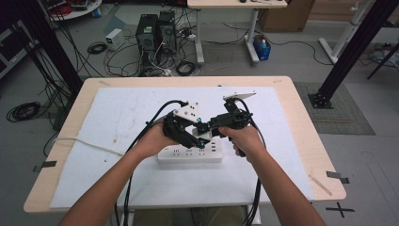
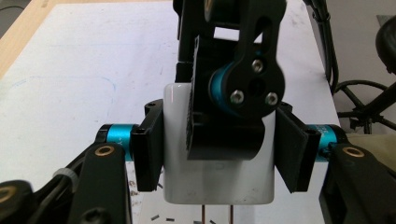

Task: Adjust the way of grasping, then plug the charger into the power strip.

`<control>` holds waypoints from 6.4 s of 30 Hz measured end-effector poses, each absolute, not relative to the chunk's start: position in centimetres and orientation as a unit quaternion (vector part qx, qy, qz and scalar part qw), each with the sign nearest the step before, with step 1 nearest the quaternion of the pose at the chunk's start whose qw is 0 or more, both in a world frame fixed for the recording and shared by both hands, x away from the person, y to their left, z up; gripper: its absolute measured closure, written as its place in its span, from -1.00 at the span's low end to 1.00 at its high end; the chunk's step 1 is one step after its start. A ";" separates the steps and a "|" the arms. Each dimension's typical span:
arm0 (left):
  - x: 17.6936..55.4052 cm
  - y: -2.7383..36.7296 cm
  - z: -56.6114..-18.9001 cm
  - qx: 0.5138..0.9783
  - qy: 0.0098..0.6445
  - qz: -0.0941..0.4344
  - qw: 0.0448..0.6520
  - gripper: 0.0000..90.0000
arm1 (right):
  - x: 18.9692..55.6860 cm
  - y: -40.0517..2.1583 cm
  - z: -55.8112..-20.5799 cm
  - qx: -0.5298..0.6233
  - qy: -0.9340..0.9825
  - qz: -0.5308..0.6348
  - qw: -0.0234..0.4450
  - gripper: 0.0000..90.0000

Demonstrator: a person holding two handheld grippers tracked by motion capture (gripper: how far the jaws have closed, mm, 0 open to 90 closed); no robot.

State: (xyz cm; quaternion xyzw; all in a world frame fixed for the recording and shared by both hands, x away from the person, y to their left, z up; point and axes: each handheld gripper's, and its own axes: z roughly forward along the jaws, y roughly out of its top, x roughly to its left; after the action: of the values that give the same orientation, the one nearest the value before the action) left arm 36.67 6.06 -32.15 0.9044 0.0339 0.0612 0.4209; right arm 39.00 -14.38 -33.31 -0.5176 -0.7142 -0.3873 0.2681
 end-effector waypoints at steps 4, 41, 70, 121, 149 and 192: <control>36.6 6.0 -32.1 0.904 0.033 0.066 0.422 -0.05 | 39.1 -14.4 -33.4 -0.518 -0.709 -0.390 0.277 -0.09; 36.5 8.3 -31.5 0.926 0.083 0.069 0.361 -0.47 | 38.9 -16.8 -33.4 -0.521 -0.727 -0.392 0.216 0.38; 36.6 22.9 -30.5 0.949 0.238 0.044 0.203 -0.56 | 38.8 -17.2 -29.1 -0.367 -0.884 -0.290 0.007 0.38; 35.7 24.6 -31.9 0.963 0.220 0.027 0.154 -0.56 | 40.3 -7.8 -32.2 -0.116 -0.986 -0.106 -0.048 0.38; 36.3 24.3 -32.6 0.963 0.218 0.021 0.158 -0.56 | 41.5 -4.6 -35.6 -0.003 -0.997 -0.061 -0.037 0.38; 36.9 24.1 -33.0 0.962 0.221 0.014 0.159 -0.56 | 41.3 -3.9 -36.9 -0.007 -0.998 -0.052 -0.040 0.40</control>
State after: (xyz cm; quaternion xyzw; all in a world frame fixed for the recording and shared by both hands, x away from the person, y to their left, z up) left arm 36.95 24.08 -33.03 0.9620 0.2213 0.0140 0.1591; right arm 41.26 -3.89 -36.92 -0.0070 -0.9978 -0.0523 -0.0395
